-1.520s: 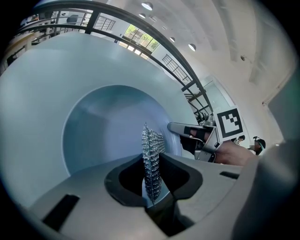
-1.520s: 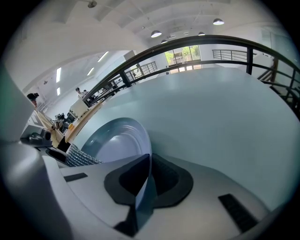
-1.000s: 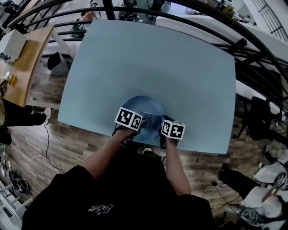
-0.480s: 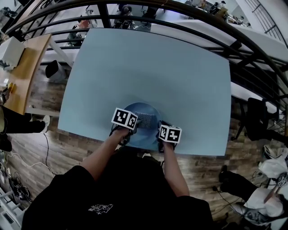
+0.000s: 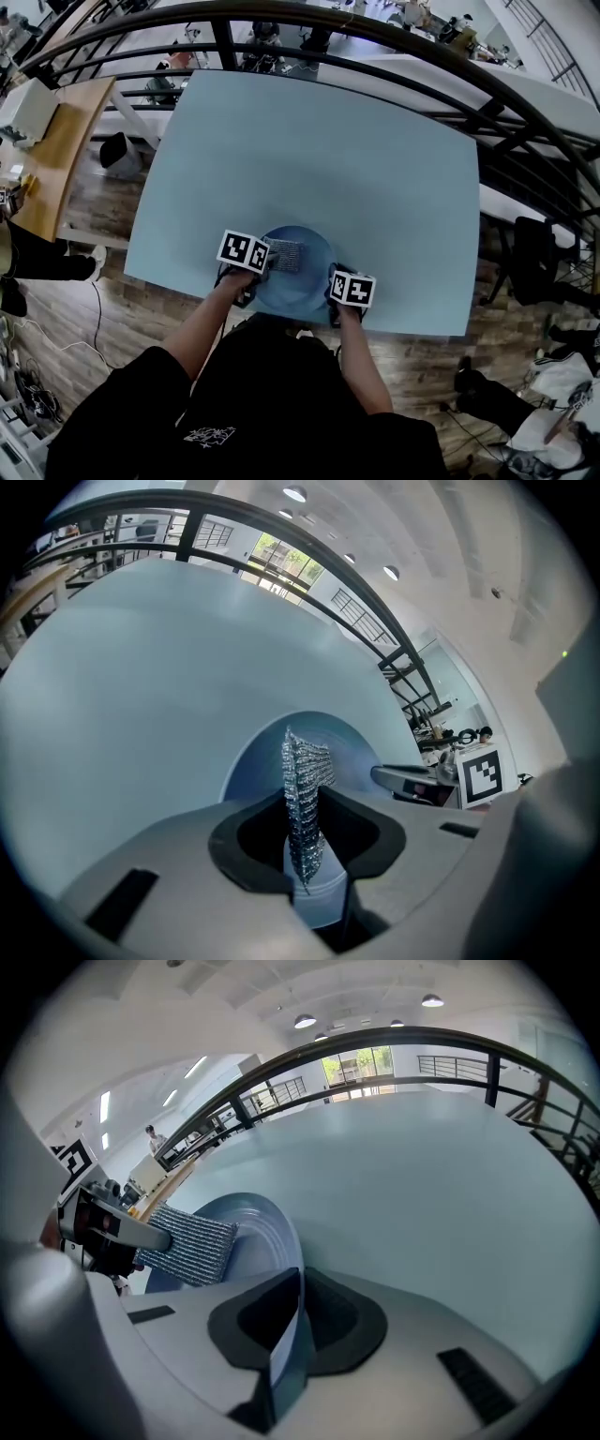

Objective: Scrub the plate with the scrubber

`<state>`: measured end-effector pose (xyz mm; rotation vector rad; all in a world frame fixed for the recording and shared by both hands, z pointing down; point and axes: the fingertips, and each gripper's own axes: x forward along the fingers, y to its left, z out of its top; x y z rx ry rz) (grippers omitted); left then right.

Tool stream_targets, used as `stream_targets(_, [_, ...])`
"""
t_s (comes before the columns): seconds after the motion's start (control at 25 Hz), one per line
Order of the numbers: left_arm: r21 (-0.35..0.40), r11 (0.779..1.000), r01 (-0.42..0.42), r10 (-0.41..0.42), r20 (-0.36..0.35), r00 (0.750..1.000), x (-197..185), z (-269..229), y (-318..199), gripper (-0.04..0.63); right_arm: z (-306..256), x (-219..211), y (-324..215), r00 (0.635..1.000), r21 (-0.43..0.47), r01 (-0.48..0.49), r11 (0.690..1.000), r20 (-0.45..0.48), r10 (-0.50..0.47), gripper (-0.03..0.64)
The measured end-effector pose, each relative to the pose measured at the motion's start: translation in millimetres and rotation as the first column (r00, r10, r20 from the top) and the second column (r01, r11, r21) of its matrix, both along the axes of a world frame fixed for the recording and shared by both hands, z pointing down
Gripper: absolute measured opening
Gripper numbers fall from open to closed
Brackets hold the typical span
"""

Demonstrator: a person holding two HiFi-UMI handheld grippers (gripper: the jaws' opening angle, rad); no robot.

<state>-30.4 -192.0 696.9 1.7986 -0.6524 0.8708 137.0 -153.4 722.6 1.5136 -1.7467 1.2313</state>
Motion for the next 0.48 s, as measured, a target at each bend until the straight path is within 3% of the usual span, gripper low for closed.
stream_targets(0.48, [0.001,0.999,0.035,-0.035,0.04,0.999,-43,-6,15,0.098,-3,0,0,0.998,-0.008,0.055,0.998,-0.014,-0.055,0.02])
